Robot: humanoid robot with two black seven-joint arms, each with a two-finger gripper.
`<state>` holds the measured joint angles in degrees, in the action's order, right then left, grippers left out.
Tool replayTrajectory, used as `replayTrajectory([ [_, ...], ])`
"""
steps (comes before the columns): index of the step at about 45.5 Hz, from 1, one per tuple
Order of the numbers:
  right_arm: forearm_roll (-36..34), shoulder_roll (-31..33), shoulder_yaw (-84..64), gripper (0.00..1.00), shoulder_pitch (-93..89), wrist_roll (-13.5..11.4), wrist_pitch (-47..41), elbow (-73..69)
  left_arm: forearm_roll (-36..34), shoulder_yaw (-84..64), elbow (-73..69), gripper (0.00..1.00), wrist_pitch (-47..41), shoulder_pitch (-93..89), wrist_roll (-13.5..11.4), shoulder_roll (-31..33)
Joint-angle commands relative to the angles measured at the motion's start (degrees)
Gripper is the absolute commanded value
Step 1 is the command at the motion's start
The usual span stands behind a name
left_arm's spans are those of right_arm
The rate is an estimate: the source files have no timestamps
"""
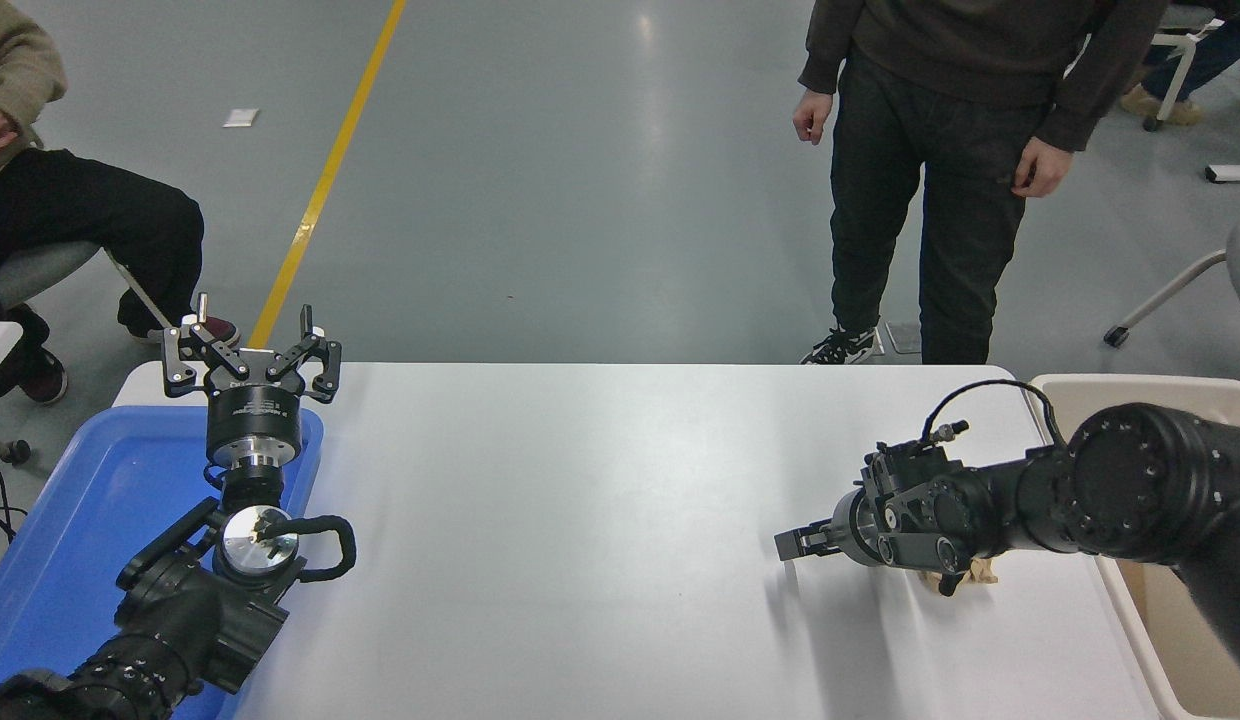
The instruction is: Pick up paper ball place in dustbin
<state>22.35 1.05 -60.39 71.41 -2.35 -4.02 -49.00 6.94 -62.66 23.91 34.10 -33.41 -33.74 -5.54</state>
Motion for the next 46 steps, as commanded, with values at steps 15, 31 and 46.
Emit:
replayTrajectory([
  [15,-0.11,0.89,-0.61,1.0,3.29,-0.02,-0.2,-3.03,0.0,0.0,0.0,0.99,0.0,0.01,-0.01,0.0],
  [31,-4.15,10.37,-0.69,1.0,26.66,0.07,-6.78,-23.59,0.0,0.0,0.0,0.99,0.0,0.01,-0.01,0.0],
  [46,-4.15,28.82,0.36,1.0,51.19,-0.02,-22.77,-38.45,0.0,0.0,0.0,0.99,0.0,0.01,-0.01,0.0],
])
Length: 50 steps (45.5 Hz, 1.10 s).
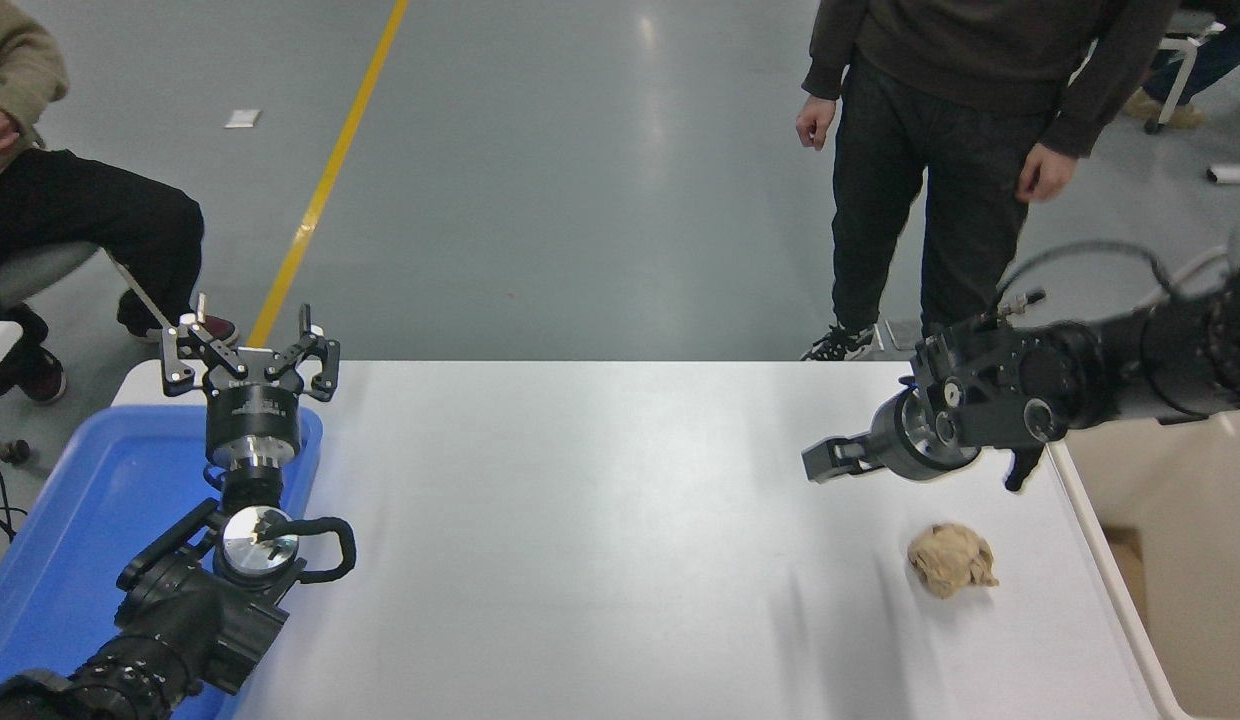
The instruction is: Pick up paper ball place in dustbin
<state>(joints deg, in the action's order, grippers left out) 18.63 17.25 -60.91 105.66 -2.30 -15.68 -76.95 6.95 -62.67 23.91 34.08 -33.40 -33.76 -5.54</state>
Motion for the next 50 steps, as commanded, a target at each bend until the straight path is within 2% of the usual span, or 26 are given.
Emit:
replayTrajectory([
  [1,-0.44,14.03,1.06,1.0,18.08,-0.08,-12.34,-10.76,0.0,0.0,-0.01,0.99,0.02,0.0,0.01,-0.17],
  [6,-0.35,19.75,1.5,1.0,22.83,-0.08,-18.41,-11.03,0.0,0.0,-0.01,0.99,0.02,0.0,0.01,-0.18],
  [12,-0.09,23.09,0.88,1.0,26.96,-0.25,-20.97,-11.38,0.08,0.0,-0.01,0.99,0.02,0.09,0.01,-0.18],
  [22,0.53,23.45,-0.87,1.0,30.13,-1.66,-21.67,-11.82,0.08,0.0,-0.01,0.99,0.02,0.08,0.0,-0.18],
  [31,2.46,21.78,-4.12,1.0,29.52,-1.57,-20.62,-11.56,0.0,0.0,-0.01,0.99,0.02,0.0,0.01,0.0],
  [35,6.23,20.72,-6.14,1.0,27.51,-1.57,-17.9,-11.03,0.0,0.0,-0.01,0.99,0.02,-0.09,0.01,0.0],
  [40,10.54,20.28,-7.38,1.0,18.73,-1.57,-10.52,-8.75,0.0,0.0,-0.01,0.99,0.02,-0.09,0.01,0.0],
  [50,10.9,16.86,-6.5,1.0,-1.4,-1.48,2.31,-0.67,0.0,0.0,-0.01,0.99,0.02,-0.09,0.01,0.0],
])
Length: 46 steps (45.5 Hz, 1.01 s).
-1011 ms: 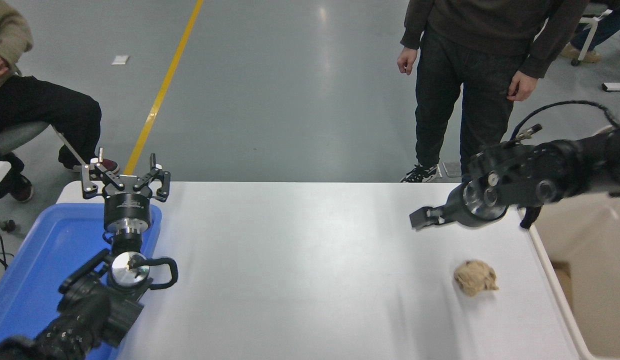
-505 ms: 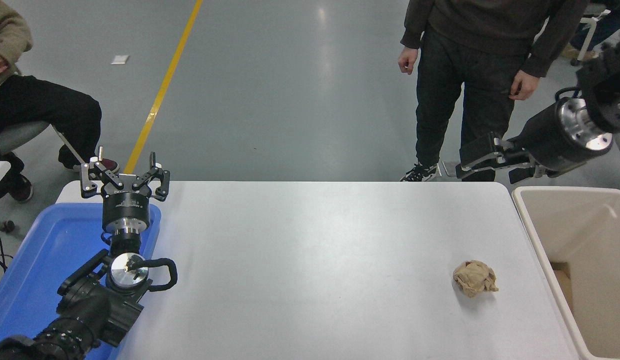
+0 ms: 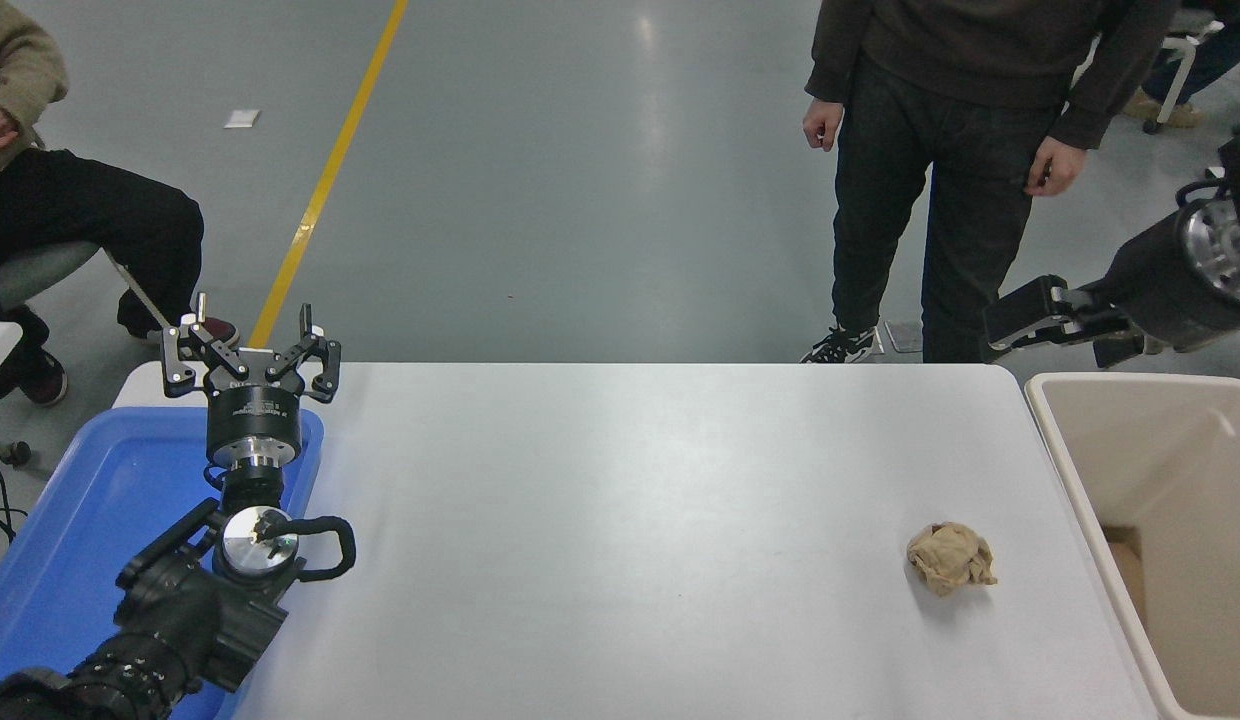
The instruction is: Pick up paper ball place in dustbin
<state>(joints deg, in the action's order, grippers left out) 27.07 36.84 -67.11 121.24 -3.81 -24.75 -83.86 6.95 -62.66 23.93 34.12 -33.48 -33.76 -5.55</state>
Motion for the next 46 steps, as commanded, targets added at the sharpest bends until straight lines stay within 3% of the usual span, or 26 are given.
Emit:
replayTrajectory([
  [1,2.46,-2.91,-0.05,1.0,-18.83,0.03,12.34,6.86,0.0,0.0,-0.02,0.99,-0.02,0.0,0.01,0.1],
  [16,2.19,-5.72,14.63,1.0,-40.29,-0.06,16.39,14.51,0.0,0.0,-0.02,0.99,-0.02,0.0,0.01,0.1],
  [29,1.93,-10.73,18.24,1.0,-49.52,-0.06,18.86,26.55,0.0,0.0,0.06,0.99,-0.02,0.0,0.01,0.1],
  [46,1.05,-11.87,20.35,1.0,-52.42,-0.06,18.86,27.09,0.0,0.0,-0.02,0.99,-0.02,-0.09,0.01,0.1],
])
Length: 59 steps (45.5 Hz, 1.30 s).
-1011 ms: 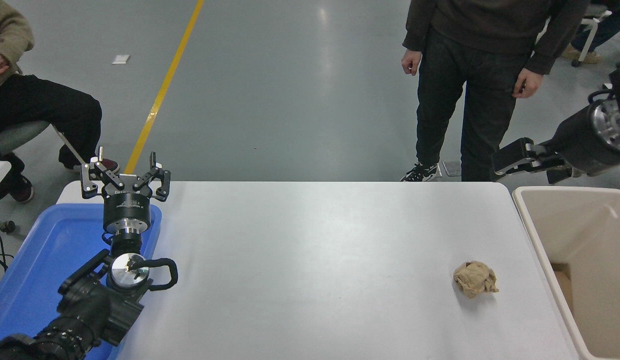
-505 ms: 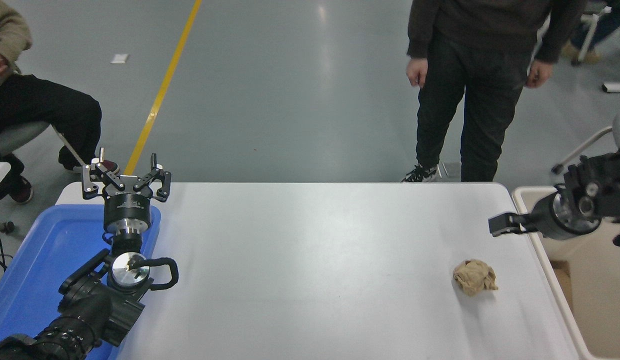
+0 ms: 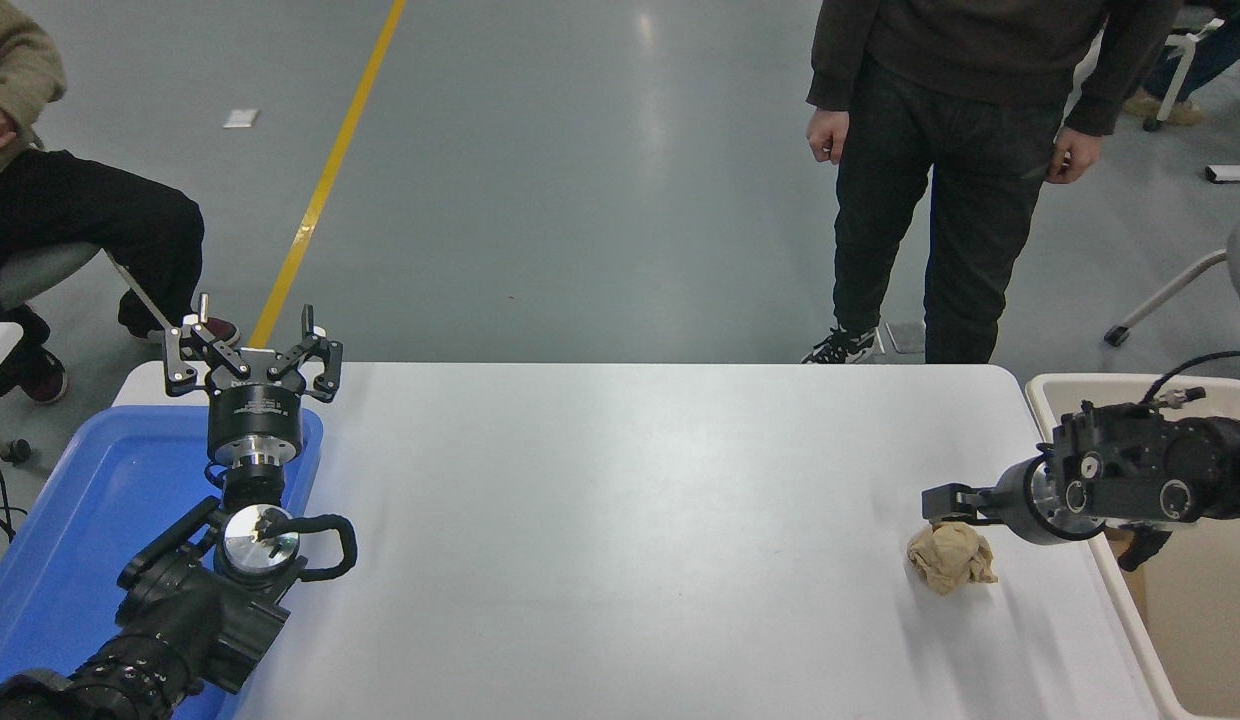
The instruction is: Pick up paper ball place in dustbin
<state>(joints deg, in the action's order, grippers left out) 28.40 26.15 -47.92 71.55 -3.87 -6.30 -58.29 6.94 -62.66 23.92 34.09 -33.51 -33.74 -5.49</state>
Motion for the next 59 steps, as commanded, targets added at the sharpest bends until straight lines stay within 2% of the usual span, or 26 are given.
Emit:
replayTrajectory([
  [1,-0.28,-1.19,1.17,1.0,-2.82,0.0,0.41,1.51,0.0,-0.01,-0.01,0.99,0.01,-0.06,-0.01,-0.05],
  [9,-0.36,-1.8,1.52,0.96,-4.58,0.17,0.85,2.56,0.0,0.08,-0.01,0.99,0.01,0.02,-0.01,0.04],
  [13,-1.41,-3.3,2.22,0.89,-5.81,0.26,0.85,3.71,0.0,0.08,0.08,0.99,0.01,-0.06,-0.01,-0.05],
  [16,-3.17,-3.56,2.22,0.75,-6.34,0.26,0.94,4.32,0.0,-0.01,0.08,0.99,0.01,-0.06,-0.01,0.04],
  [20,-4.49,-3.57,2.22,0.38,-6.34,0.26,1.46,4.41,0.0,-0.01,-0.01,0.99,0.01,-0.06,-0.01,0.04],
  [25,-4.76,-3.74,2.13,0.31,-5.64,0.17,2.61,4.33,0.0,-0.01,-0.01,0.99,0.01,-0.06,-0.01,0.04],
  [29,-5.29,-2.95,1.78,0.03,-4.15,0.17,2.17,3.54,-0.09,-0.01,0.08,0.99,0.01,-0.06,-0.01,0.04],
  [30,-5.29,-2.86,1.7,0.0,-3.36,0.17,1.99,3.36,0.0,-0.01,0.08,0.99,0.01,-0.06,-0.01,0.04],
  [35,-5.29,1.34,0.82,0.0,2.61,0.26,0.76,-1.37,0.0,-0.01,-0.01,0.99,0.01,-0.06,-0.01,0.04],
  [42,-5.37,7.94,-5.23,0.0,19.12,0.26,-0.99,-15.08,0.0,-0.01,-0.01,0.99,0.01,-0.06,-0.01,0.04],
  [51,-8.1,8.74,-19.39,0.0,43.12,0.44,-3.01,-26.6,-0.09,-0.01,-0.01,0.99,0.01,-0.06,0.08,-0.05],
  [59,-8.27,8.74,-24.41,0.0,59.74,0.7,-13.11,-29.69,0.0,-0.01,-0.01,0.99,0.01,-0.06,-0.01,-0.05],
])
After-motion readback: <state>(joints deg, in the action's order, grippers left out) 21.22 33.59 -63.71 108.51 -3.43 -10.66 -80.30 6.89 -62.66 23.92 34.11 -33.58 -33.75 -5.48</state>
